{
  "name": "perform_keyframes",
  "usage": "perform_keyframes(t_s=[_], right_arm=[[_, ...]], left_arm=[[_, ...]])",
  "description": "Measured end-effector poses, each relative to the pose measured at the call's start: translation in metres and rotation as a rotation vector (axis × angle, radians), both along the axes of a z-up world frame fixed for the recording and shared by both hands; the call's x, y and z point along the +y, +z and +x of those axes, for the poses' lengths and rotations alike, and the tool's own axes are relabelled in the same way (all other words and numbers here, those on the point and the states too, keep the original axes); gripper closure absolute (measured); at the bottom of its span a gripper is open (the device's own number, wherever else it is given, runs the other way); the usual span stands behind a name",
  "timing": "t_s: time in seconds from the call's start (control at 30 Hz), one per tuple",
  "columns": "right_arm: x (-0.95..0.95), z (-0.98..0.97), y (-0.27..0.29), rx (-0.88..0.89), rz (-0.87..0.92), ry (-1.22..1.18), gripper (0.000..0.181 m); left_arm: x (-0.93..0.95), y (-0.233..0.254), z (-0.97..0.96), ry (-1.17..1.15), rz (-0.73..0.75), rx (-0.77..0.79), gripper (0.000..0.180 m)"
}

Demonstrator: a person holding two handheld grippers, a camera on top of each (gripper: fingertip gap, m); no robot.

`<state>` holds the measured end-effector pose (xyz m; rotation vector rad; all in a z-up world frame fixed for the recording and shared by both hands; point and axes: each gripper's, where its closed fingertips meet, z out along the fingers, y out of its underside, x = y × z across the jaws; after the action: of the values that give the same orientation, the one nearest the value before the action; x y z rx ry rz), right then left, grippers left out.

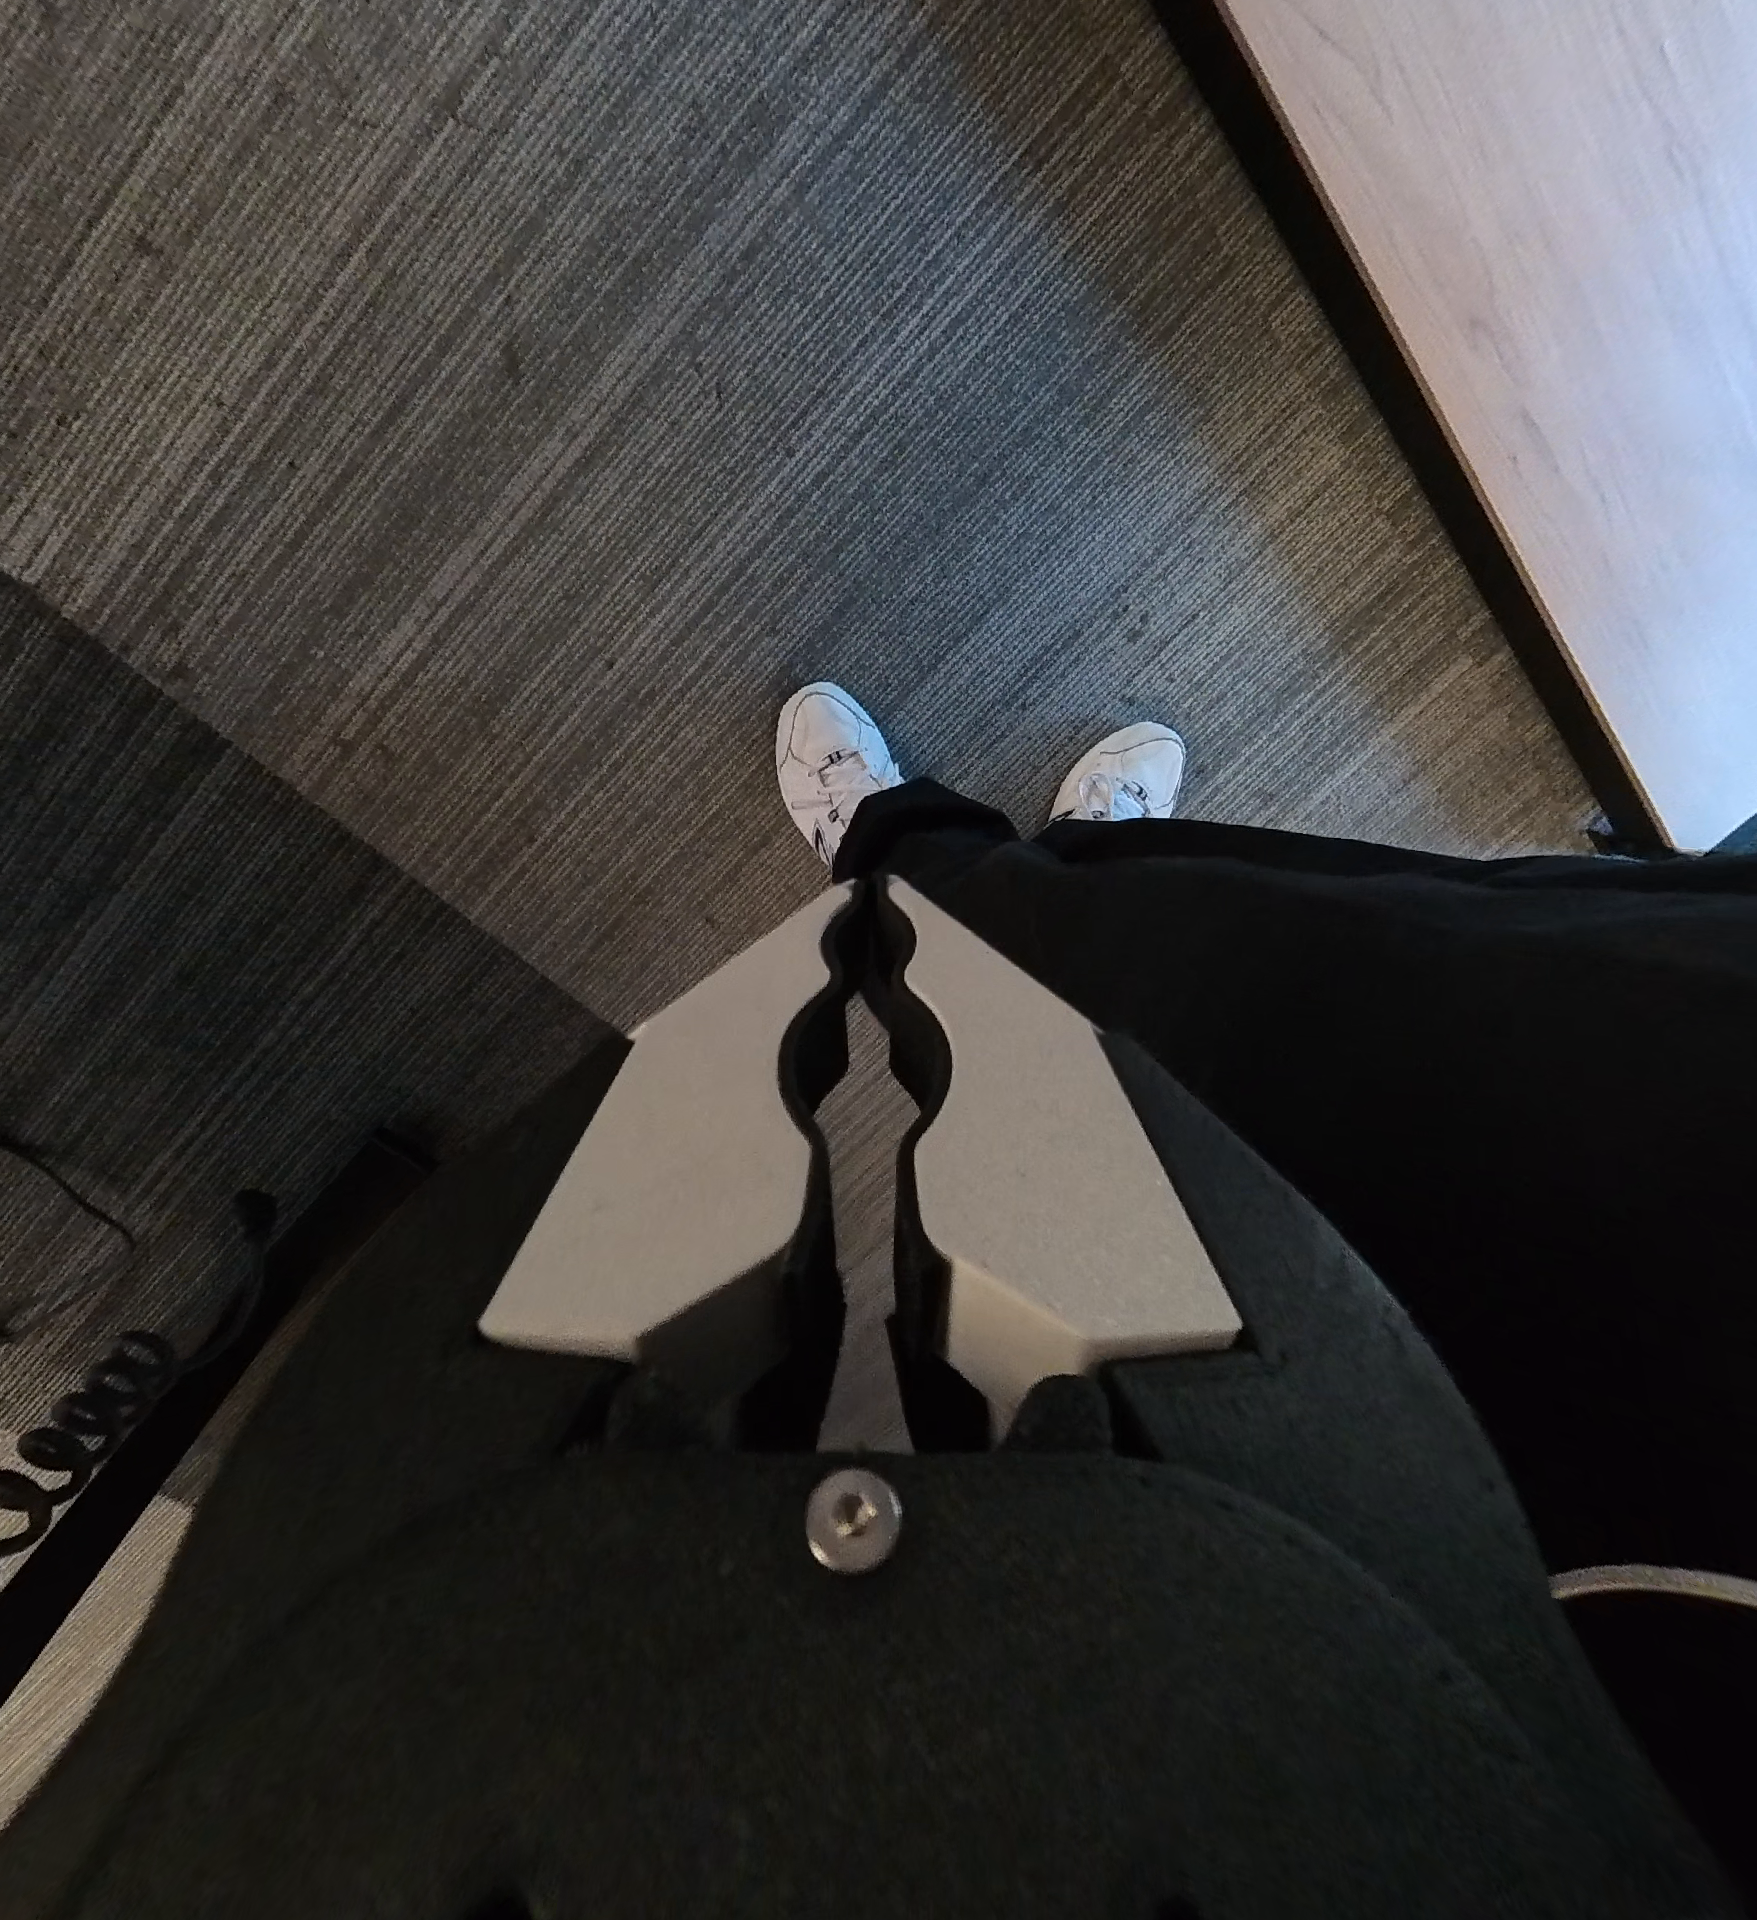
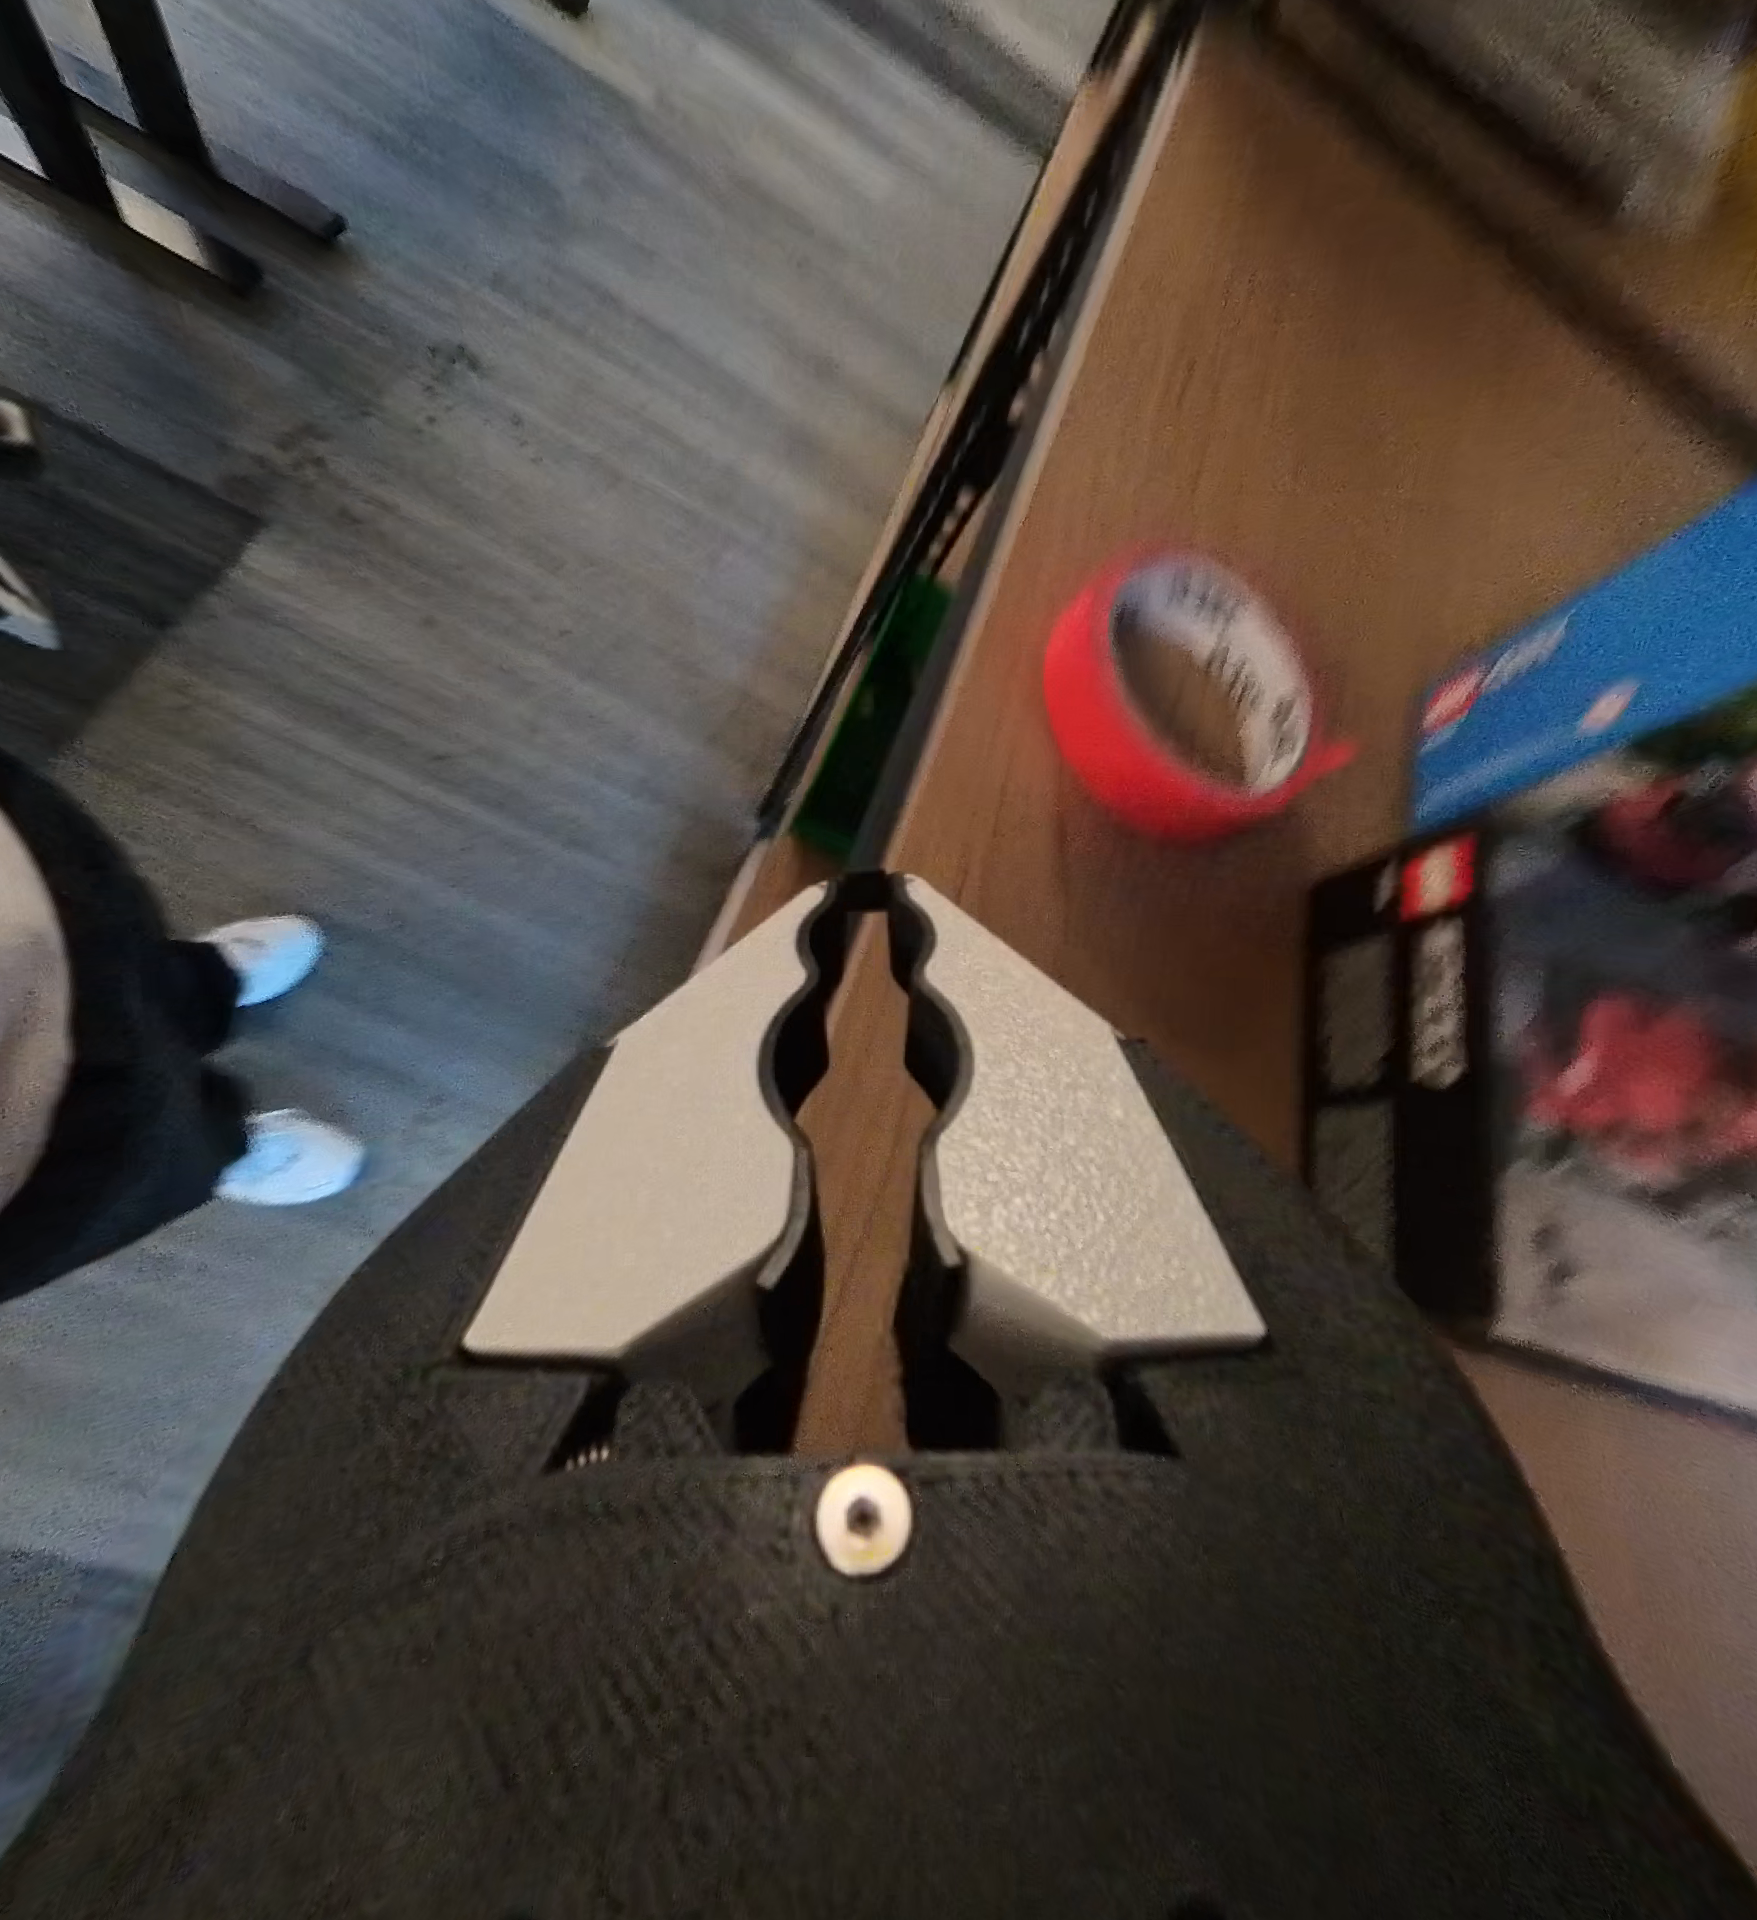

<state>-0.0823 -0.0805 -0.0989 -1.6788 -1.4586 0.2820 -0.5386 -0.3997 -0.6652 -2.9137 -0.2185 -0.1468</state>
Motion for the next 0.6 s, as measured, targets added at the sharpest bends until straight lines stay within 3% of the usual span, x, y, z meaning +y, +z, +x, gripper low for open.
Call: perform_keyframes(t_s=[0.17,0.6], right_arm=[[-0.043,-0.045,0.057,0.024,0.161,0.076,0.174],[-0.088,-0.160,0.088,0.078,0.222,0.205,0.174]], left_arm=[[-0.002,-0.003,0.000,-0.009,-0.030,0.007,0.180],[0.035,0.008,-0.043,-0.057,0.054,0.041,0.180]])
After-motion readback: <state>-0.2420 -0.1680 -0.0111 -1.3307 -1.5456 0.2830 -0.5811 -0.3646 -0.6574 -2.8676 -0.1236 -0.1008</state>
